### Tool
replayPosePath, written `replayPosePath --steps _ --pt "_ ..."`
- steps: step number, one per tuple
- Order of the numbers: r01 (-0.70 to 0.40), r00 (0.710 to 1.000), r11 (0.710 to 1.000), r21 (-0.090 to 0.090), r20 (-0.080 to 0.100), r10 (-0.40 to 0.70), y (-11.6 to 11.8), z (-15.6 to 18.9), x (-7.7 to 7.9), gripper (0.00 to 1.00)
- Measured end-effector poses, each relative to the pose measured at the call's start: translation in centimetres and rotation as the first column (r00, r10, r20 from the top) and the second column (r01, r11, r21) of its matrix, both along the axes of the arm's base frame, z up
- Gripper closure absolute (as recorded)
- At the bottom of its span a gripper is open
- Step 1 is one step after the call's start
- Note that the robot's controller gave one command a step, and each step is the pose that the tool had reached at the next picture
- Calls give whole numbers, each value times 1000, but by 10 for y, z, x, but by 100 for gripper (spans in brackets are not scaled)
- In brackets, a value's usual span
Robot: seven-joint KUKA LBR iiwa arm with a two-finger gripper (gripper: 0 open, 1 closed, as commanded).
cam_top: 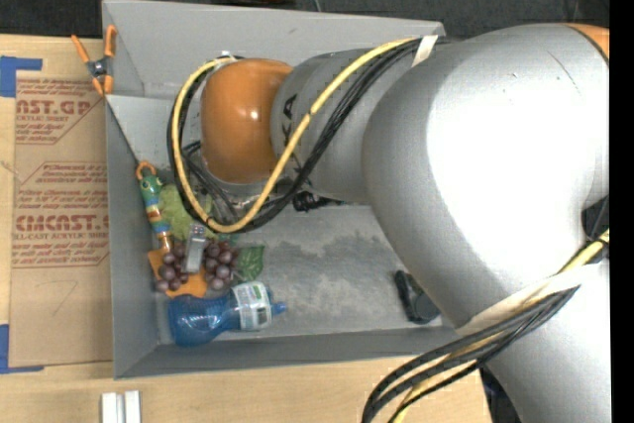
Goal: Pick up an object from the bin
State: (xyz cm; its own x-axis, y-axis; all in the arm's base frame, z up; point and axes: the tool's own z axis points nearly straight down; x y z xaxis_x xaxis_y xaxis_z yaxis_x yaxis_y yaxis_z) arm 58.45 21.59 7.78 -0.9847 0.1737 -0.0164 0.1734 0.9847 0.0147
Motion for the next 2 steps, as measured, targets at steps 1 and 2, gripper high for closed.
replayPosePath --steps 1,2 --pt "-6 1000 1000 -2 10 6 11 1 -3 0" --pt "-4 1000 1000 4 15 4 5 5 3 0"
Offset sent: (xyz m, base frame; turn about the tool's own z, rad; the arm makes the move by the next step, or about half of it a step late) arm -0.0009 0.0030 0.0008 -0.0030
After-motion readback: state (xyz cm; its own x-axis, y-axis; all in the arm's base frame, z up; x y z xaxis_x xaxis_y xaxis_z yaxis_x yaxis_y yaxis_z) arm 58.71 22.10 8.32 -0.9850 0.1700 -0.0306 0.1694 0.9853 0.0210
